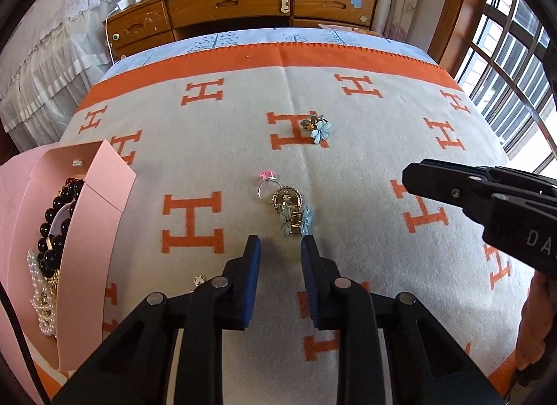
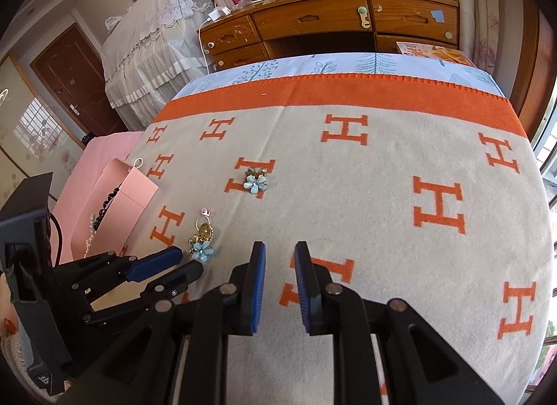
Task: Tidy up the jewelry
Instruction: 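Grasp the small gold clip with the left tool while the right tool grasps the blue flower clip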
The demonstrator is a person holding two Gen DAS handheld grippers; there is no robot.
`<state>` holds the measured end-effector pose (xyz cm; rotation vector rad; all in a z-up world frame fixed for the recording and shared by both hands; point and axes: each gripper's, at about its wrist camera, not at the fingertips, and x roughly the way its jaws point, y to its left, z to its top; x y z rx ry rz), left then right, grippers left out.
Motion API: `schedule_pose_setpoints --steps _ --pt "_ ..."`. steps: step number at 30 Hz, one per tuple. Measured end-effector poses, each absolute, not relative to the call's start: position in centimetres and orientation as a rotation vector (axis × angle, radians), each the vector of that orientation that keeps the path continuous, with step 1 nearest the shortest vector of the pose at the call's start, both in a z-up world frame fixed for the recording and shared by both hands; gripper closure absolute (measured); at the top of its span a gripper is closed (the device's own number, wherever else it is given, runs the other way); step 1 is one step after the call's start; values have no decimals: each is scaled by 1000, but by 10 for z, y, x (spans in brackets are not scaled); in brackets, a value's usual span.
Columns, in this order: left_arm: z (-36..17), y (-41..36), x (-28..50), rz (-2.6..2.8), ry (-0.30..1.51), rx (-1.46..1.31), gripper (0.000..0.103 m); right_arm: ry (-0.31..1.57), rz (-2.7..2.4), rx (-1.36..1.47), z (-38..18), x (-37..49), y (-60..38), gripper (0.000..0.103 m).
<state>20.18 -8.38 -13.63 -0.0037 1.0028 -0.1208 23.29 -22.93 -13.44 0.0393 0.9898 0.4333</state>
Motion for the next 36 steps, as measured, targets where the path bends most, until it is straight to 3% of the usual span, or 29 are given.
schedule_pose_setpoints --steps 17,20,36 --pt "-137 -81 214 -157 981 -52 81 1021 444 -10 -152 255 -209 85" --pt "-137 -81 213 -158 966 -45 89 1019 454 -12 -152 260 -203 85" --pt "-121 -35 183 -190 926 -181 89 945 421 -108 -154 288 -164 86"
